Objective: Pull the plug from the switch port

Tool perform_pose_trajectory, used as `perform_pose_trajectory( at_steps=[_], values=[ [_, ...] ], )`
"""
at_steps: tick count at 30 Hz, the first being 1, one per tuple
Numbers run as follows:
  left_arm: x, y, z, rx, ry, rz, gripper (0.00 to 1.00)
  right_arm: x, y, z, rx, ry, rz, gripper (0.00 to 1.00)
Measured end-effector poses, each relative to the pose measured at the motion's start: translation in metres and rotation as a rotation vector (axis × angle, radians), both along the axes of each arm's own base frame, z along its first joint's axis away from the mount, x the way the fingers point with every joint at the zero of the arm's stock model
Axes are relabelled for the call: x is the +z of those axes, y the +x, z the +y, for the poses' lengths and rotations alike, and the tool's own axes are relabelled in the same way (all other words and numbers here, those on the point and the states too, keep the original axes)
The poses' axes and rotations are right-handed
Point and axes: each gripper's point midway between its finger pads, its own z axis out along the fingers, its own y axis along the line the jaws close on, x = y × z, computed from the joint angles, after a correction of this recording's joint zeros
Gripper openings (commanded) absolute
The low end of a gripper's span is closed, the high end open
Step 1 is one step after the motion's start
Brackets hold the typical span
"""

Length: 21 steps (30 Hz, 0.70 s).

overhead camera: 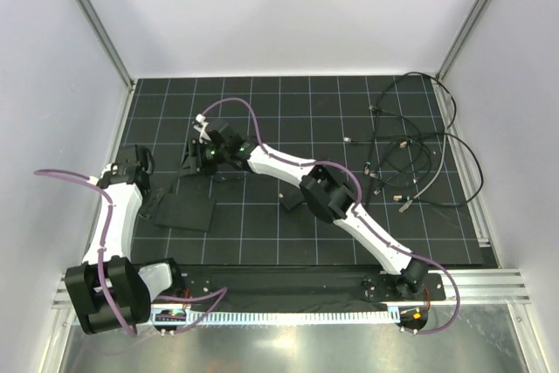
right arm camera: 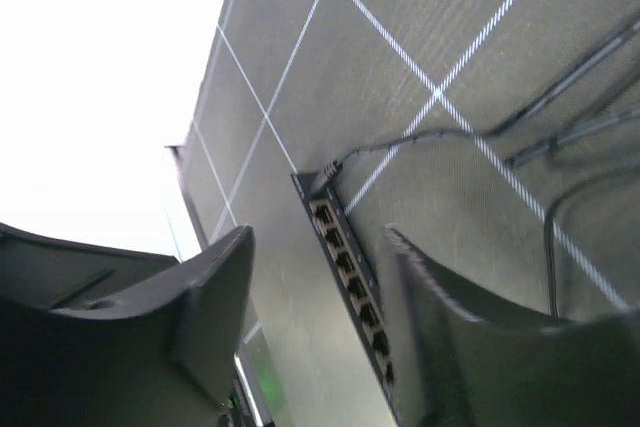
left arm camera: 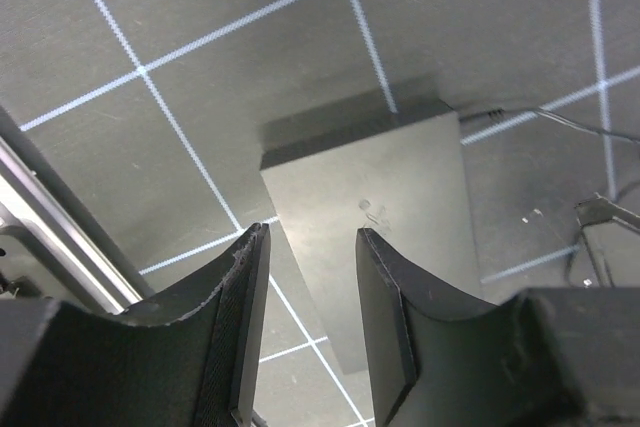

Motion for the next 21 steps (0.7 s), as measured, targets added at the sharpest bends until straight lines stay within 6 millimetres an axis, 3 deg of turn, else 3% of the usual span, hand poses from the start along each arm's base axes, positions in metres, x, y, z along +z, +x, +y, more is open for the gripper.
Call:
perform_pose_trajectory(
  at_steps=[8, 15, 21],
  values=[
    [-0.015, -0.008, 0.005, 0.031, -0.016, 0.055, 0.40, -0.017, -0.007, 0.012, 0.022, 0.054, 0.087, 0.48],
    [-0.014, -0.008, 0.007, 0.036, -0.009, 0.055, 0.41, -0.020, -0.026, 0.023, 0.067, 0.081, 0.112, 0.30],
    [-0.014, -0.010, 0.008, 0.039, -0.001, 0.058, 0.40, -0.028, -0.046, 0.032, 0.103, 0.083, 0.138, 0.28]
  ],
)
